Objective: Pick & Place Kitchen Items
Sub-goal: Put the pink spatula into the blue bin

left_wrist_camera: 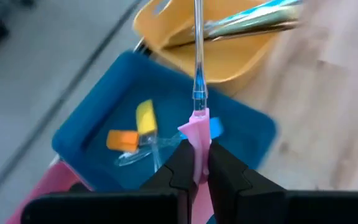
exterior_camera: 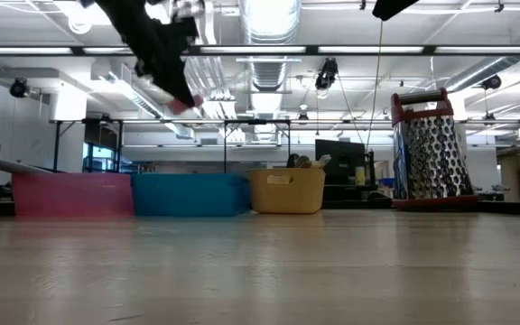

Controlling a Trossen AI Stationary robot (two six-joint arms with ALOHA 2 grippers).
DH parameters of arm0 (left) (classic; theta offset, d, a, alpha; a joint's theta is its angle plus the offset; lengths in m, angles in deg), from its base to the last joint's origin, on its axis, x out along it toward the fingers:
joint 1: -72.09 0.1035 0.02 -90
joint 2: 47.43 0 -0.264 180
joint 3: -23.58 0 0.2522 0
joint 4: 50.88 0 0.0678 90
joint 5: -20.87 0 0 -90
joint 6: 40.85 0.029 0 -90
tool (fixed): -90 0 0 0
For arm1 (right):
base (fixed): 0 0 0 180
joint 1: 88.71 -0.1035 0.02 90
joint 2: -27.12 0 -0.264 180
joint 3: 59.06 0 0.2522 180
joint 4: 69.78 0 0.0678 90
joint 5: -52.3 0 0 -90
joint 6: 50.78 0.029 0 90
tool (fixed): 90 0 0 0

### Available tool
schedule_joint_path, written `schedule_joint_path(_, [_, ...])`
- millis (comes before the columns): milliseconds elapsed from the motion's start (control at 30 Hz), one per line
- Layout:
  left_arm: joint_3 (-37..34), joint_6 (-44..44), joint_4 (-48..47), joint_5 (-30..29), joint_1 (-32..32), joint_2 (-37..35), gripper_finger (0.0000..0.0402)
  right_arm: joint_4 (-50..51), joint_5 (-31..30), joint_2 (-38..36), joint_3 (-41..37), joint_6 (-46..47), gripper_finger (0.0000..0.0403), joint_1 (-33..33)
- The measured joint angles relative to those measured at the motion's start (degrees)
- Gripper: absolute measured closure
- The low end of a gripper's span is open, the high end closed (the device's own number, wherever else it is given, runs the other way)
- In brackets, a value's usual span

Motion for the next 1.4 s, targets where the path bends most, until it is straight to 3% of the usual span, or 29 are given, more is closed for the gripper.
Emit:
schedule_joint_path(200, [-0.2,0.1,0.4,8.9,13.7,3.8,0.0374,0.0,0.0,0.0,0.0,-0.8,0.0297,0.0])
schedule_joint_path(367, [-0.3,-0.1,1.1,18.2,19.2,9.0,0.0374,0.0,-0.3,0.0,0.0,-1.0,0.0312,0.0])
schedule_joint_path(833, [2.7,-2.0,0.7,25.1,23.7,28.2,0.0374,0.1,-0.3,0.0,0.0,-1.1,0.0355,0.0])
schedule_joint_path(1200, [3.5,-2.9,-0.5,26.0,24.0,31.1,0.0374,0.1,-0.4,0.0,-0.1,-1.1,0.0329,0.0])
schedule_joint_path(1400, [4.4,-2.6,-2.9,26.0,24.0,31.0,0.0309,0.2,-0.4,0.0,-0.3,-1.1,0.0307,0.0])
